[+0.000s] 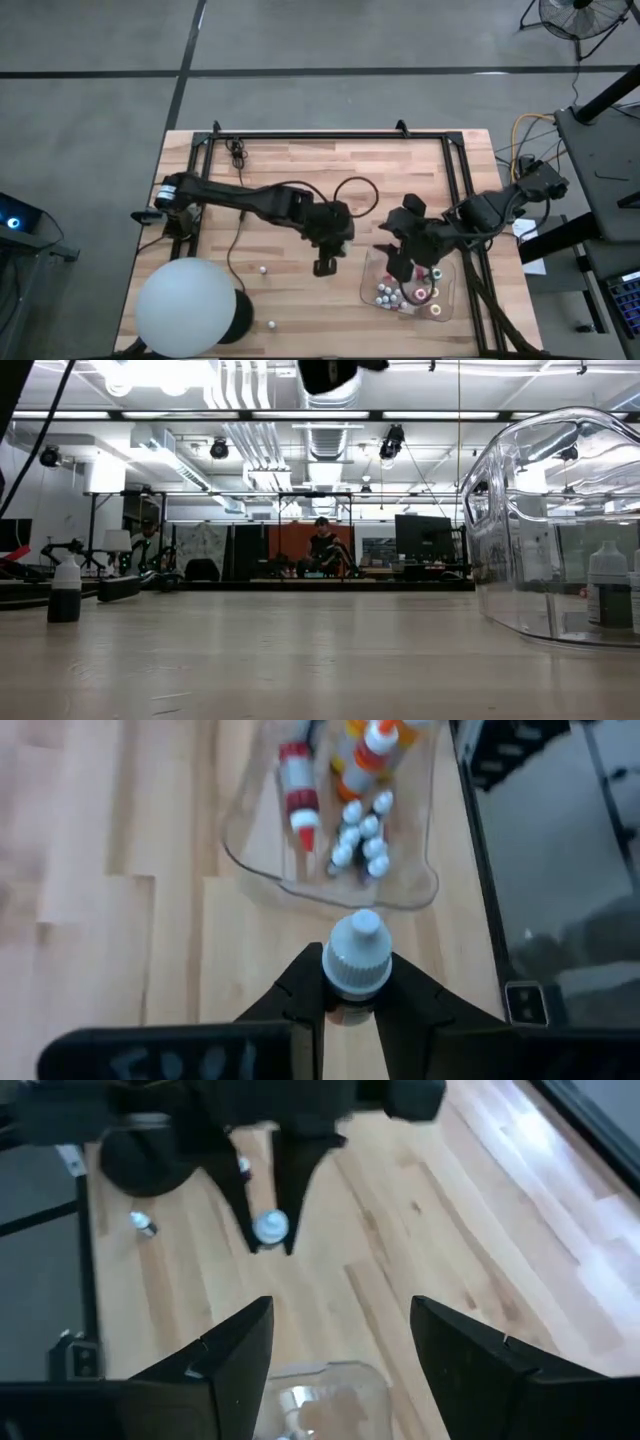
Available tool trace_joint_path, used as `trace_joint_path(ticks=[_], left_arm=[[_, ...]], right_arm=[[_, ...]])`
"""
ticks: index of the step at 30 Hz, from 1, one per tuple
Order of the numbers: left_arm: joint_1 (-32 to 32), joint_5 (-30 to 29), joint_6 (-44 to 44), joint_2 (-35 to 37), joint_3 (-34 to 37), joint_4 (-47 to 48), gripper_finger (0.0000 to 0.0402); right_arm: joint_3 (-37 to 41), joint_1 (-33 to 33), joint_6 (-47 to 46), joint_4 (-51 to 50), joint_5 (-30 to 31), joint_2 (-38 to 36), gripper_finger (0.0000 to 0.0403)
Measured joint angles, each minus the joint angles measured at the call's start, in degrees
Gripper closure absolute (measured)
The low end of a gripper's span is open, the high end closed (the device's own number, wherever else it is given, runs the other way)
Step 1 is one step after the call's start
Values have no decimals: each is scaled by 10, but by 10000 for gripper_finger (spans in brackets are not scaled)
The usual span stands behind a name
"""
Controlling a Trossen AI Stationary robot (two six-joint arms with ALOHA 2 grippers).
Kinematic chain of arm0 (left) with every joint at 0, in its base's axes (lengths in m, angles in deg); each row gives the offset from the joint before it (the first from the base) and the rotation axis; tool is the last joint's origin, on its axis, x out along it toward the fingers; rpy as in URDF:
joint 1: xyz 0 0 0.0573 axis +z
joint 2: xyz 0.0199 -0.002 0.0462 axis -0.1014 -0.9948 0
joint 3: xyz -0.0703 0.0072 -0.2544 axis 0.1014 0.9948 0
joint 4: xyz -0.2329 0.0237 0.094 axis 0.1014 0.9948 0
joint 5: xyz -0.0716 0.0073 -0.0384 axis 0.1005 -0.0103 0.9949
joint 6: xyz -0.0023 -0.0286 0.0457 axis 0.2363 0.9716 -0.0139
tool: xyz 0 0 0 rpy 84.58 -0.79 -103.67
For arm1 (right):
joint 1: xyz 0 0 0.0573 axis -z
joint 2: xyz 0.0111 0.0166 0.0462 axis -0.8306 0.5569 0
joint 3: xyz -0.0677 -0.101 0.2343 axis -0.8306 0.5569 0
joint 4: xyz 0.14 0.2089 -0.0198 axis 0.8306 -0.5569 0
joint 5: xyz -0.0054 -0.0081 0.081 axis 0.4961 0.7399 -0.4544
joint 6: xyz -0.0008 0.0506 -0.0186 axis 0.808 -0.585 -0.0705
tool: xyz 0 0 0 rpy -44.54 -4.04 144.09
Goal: Pick & Place food coloring
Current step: Put the red food color into the transparent bin
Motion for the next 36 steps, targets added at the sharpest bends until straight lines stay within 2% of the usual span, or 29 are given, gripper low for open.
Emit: trace_joint_path(ticks=[7,24,36], left_arm=[[1,-20,22,0,-58,38,362],[2,-19,18,0,-58,61,362],[2,-19,2,0,-54,67,362]], right_arm=[[0,22,51,59,-6,5,177],[-7,48,116,117,-36,80,179],[-7,60,132,156,-58,88,213]])
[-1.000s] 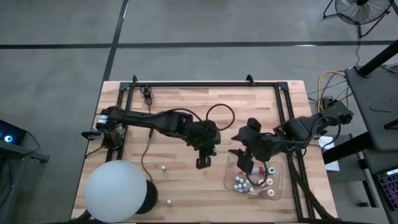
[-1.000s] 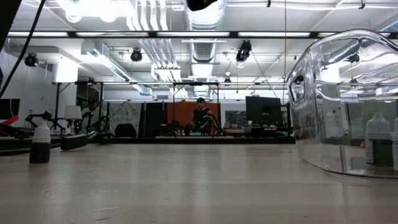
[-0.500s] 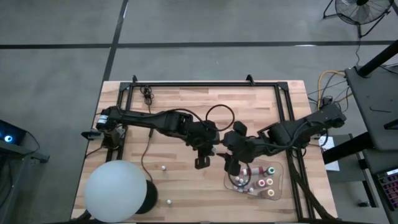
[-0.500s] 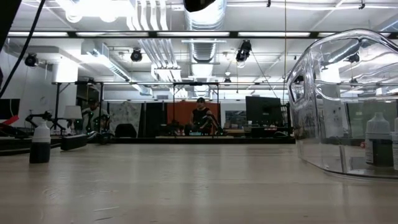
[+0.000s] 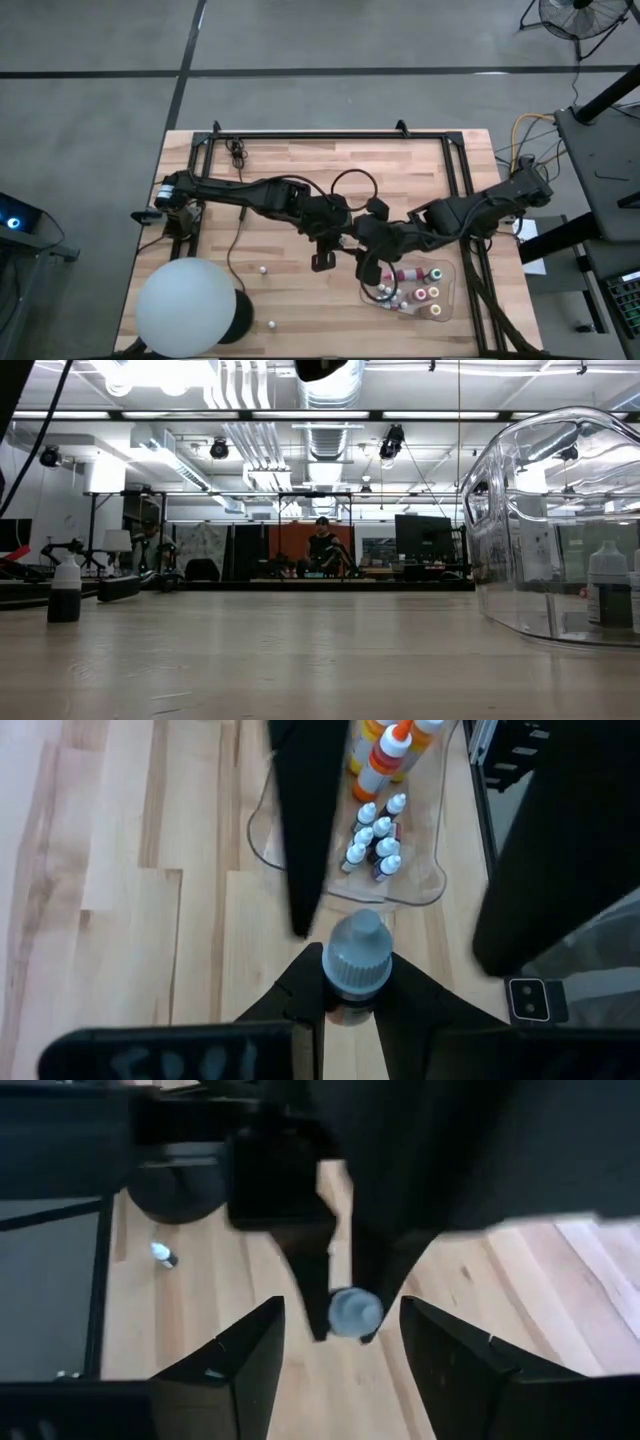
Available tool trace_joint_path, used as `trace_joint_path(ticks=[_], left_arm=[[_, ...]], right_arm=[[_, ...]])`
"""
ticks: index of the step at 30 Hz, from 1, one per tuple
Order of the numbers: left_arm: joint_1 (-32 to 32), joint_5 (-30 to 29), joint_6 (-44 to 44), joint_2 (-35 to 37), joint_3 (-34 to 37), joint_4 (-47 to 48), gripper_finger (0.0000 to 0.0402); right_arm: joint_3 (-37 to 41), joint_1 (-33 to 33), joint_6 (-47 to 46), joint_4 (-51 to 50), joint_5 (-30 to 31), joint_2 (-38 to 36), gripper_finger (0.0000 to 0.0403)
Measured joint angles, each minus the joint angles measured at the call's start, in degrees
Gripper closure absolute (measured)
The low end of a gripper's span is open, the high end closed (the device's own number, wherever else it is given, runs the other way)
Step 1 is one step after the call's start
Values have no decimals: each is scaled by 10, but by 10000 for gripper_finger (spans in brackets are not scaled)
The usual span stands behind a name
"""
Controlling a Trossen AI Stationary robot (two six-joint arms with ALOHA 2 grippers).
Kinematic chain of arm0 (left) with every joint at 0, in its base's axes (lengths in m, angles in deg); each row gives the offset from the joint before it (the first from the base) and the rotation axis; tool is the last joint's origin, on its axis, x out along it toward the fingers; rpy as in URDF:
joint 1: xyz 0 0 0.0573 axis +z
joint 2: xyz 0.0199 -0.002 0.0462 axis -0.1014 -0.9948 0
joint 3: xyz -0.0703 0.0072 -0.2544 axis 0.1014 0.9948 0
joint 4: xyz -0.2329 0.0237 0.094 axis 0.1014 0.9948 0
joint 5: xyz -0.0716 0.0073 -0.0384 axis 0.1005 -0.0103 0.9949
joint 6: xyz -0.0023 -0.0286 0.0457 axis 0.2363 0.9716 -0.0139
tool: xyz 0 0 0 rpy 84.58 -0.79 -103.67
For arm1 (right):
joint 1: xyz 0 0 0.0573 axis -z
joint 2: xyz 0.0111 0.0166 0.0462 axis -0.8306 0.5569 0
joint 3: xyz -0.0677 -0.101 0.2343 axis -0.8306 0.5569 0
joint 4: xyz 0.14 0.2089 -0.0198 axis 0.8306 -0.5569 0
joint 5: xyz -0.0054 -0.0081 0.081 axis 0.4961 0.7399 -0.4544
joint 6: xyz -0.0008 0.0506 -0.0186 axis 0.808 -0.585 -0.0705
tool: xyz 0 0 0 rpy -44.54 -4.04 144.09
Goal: Pick & Place food coloring
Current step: Put the red food color into the transparent bin
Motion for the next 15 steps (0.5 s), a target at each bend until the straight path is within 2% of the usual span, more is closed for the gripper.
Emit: trace_joint_path(ticks=[15], left_arm=[[0,1,-1,-1,1,5,362]], right_arm=[[2,6,10,6,-10,14,247]])
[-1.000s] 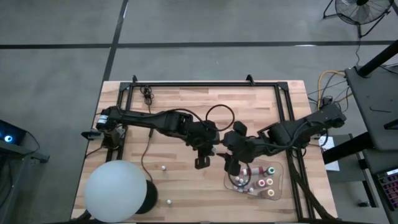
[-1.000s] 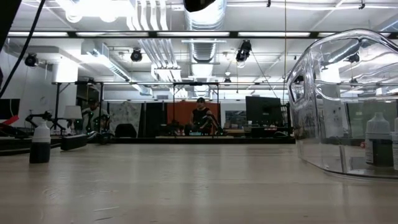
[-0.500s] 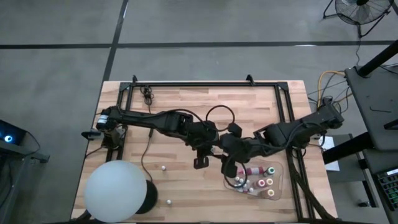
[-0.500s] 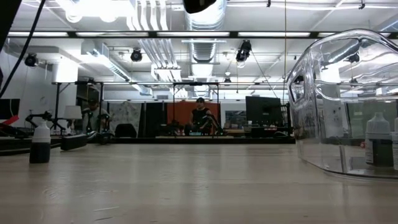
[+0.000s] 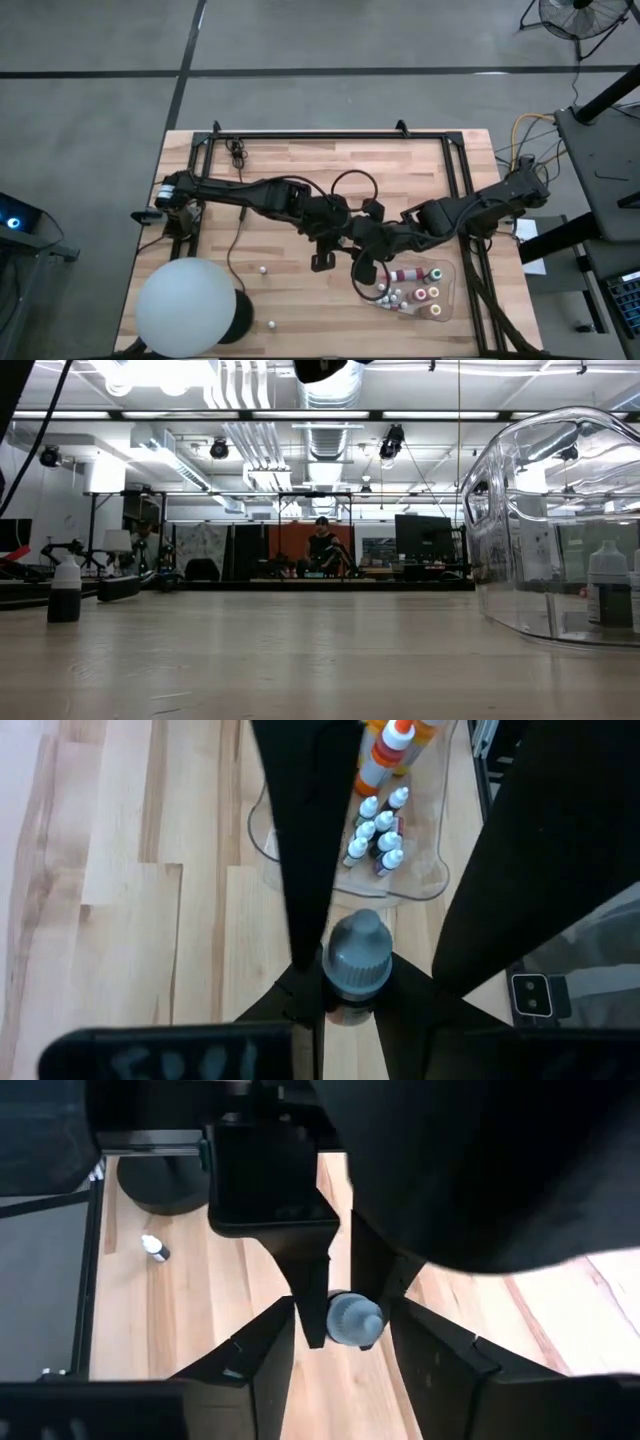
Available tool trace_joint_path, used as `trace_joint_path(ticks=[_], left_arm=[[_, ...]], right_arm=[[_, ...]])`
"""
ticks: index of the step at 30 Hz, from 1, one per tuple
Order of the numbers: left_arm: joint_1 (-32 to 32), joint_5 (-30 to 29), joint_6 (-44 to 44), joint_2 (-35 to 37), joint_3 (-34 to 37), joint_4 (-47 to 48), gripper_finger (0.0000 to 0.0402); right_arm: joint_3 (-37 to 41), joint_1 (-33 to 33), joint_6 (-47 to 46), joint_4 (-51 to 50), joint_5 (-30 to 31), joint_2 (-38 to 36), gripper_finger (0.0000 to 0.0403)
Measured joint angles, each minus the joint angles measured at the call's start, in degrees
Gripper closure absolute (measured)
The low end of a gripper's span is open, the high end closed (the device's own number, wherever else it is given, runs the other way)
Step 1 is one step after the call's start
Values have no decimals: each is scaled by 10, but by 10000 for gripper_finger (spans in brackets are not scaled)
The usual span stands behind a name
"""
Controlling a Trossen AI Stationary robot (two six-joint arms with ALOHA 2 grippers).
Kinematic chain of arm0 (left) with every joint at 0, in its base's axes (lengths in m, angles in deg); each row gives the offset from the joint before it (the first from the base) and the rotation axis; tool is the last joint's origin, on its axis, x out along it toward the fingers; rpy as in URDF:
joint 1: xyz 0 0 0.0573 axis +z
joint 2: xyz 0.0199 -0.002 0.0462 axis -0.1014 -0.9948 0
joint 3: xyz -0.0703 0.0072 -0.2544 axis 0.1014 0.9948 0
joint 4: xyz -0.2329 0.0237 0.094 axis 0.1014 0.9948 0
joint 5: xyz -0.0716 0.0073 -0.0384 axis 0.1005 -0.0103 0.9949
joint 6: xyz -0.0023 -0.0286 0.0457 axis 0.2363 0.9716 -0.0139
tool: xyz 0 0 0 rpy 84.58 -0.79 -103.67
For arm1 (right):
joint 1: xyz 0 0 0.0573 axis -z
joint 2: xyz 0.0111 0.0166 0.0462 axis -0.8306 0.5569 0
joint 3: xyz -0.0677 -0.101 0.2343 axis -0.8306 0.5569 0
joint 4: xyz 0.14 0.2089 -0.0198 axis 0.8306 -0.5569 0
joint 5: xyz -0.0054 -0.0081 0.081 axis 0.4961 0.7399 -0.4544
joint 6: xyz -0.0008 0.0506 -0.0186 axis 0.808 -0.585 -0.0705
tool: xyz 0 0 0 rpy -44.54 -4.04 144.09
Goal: Pick & Place food coloring
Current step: Put the red food color into the transparent bin
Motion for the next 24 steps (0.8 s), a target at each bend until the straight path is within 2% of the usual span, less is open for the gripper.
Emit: trace_joint_path(ticks=[18,24], left_arm=[[0,2,-11,0,0,14,362],[1,3,-8,0,0,14,358]], right_arm=[[1,0,10,0,-1,1,350],[1,0,10,0,0,1,363]])
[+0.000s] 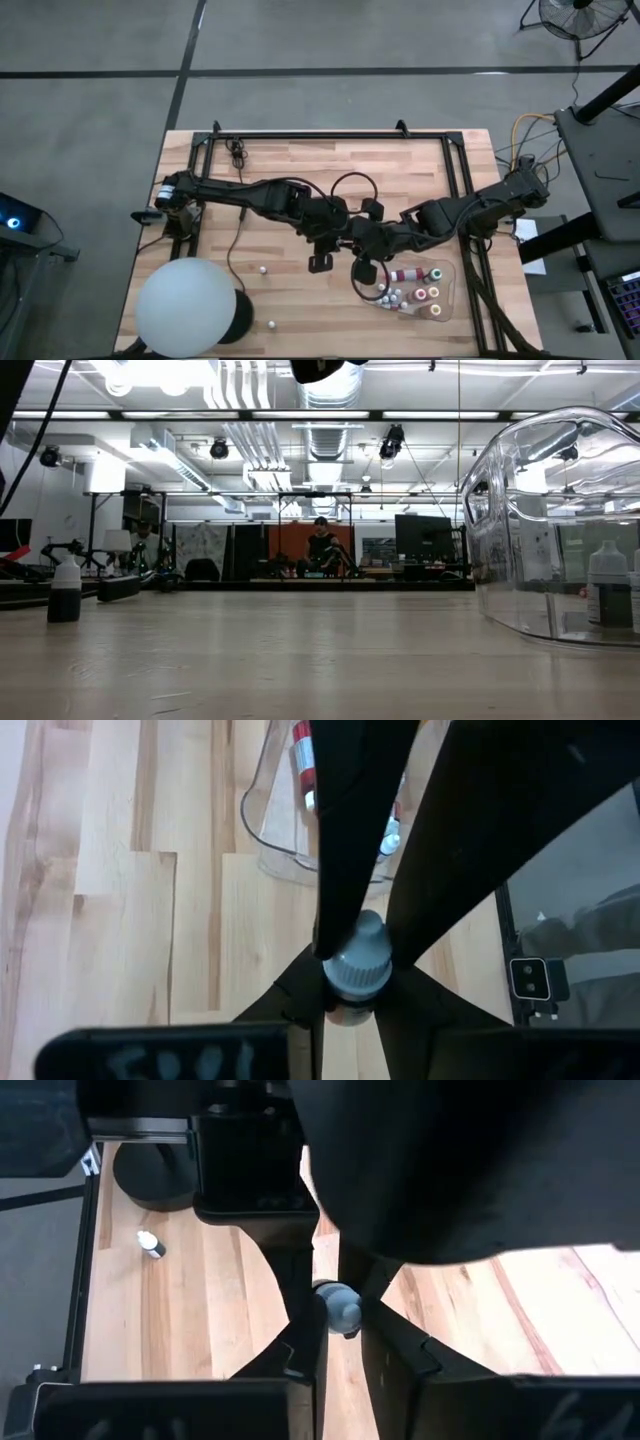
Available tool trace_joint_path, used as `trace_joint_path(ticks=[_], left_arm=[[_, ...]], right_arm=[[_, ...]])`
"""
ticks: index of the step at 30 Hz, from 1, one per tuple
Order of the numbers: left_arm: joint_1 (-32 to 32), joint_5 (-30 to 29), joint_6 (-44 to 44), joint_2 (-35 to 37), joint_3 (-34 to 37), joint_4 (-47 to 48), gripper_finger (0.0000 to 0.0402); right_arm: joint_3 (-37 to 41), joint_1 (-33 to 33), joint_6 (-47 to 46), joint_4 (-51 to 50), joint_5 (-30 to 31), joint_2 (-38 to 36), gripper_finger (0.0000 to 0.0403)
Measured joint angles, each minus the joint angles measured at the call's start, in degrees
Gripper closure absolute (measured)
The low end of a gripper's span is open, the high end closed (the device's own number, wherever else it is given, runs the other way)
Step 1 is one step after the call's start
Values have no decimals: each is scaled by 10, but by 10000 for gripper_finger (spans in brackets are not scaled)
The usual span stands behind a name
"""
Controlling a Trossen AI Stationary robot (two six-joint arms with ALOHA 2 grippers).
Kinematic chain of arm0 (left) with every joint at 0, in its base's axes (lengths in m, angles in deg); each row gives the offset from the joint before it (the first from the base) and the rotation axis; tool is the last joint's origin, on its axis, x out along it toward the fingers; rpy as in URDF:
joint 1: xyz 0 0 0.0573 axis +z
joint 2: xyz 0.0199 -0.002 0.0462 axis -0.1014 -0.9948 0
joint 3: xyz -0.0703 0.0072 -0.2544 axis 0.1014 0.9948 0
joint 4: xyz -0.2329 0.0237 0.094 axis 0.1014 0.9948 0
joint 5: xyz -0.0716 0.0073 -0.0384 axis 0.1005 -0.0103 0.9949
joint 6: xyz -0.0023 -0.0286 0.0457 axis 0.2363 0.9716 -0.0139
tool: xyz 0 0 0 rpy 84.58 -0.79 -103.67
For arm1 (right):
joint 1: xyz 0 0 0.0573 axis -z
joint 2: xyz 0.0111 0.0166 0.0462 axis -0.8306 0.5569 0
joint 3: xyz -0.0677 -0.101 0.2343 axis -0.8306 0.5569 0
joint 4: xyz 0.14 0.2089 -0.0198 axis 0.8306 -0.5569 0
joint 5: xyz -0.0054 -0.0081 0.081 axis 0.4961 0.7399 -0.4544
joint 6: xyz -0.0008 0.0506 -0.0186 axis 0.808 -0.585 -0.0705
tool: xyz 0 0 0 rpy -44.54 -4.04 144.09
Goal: Pick & Place food coloring
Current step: Put the red food color into the transparent bin
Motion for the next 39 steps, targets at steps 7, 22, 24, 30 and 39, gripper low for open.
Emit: trace_joint_path(ticks=[7,22,24,30,39], left_arm=[[2,0,9,0,0,-1,336],[14,0,14,-1,0,-3,330],[14,1,9,-1,0,-4,328],[16,5,11,-1,0,-4,274],[19,14,10,0,0,-3,166]], right_arm=[[0,0,-1,0,0,0,360],[0,0,-7,-10,2,-2,360],[0,0,-7,-10,2,-3,360],[0,0,-6,-10,-2,-3,360],[0,0,-4,-16,-5,-5,360]])
